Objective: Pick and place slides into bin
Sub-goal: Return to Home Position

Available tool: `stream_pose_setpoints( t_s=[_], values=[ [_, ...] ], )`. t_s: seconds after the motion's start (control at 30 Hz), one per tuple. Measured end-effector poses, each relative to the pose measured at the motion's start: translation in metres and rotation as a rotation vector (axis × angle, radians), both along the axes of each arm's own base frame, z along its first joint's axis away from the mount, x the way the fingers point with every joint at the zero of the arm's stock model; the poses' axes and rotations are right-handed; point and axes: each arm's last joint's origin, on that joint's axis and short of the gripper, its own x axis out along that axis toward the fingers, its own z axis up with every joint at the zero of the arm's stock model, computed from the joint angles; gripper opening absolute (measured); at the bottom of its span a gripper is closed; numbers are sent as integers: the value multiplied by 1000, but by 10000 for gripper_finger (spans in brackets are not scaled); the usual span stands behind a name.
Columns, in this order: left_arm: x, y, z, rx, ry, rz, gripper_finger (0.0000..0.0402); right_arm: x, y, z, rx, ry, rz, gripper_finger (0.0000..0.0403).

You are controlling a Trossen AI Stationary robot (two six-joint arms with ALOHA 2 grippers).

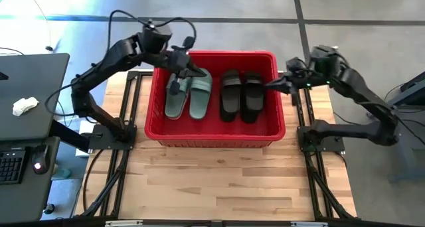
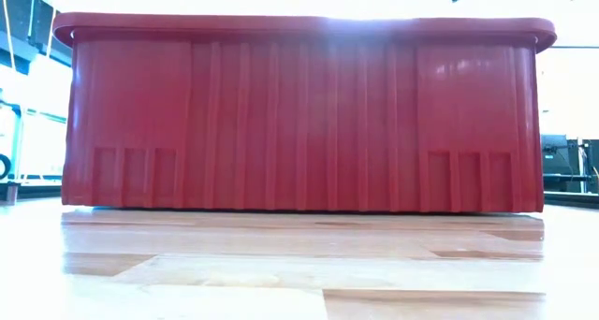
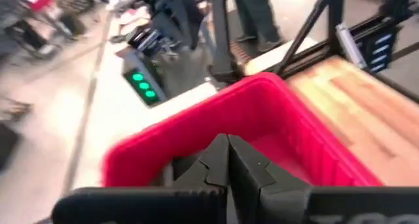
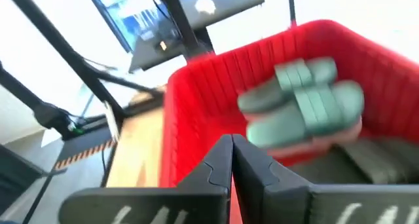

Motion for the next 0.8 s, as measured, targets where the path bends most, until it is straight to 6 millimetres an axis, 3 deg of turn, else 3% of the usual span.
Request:
stream_pose_setpoints(
  t_s=[0.13, 0.33, 0.53, 0.8],
  values=[
    [-17, -17, 17, 112, -45, 47, 0, -19, 16, 22, -106, -179, 6, 0],
    [-61, -36, 45, 241, -132, 187, 0, -56, 40, 51, -281, -437, -16, 0],
    [-92, -50, 58, 346, -156, 305, 0, -93, 60, 58, -411, -544, -90, 0],
    [-121, -60, 58, 370, -99, 474, 0, -124, 76, 60, -480, -627, -198, 0]
  ],
)
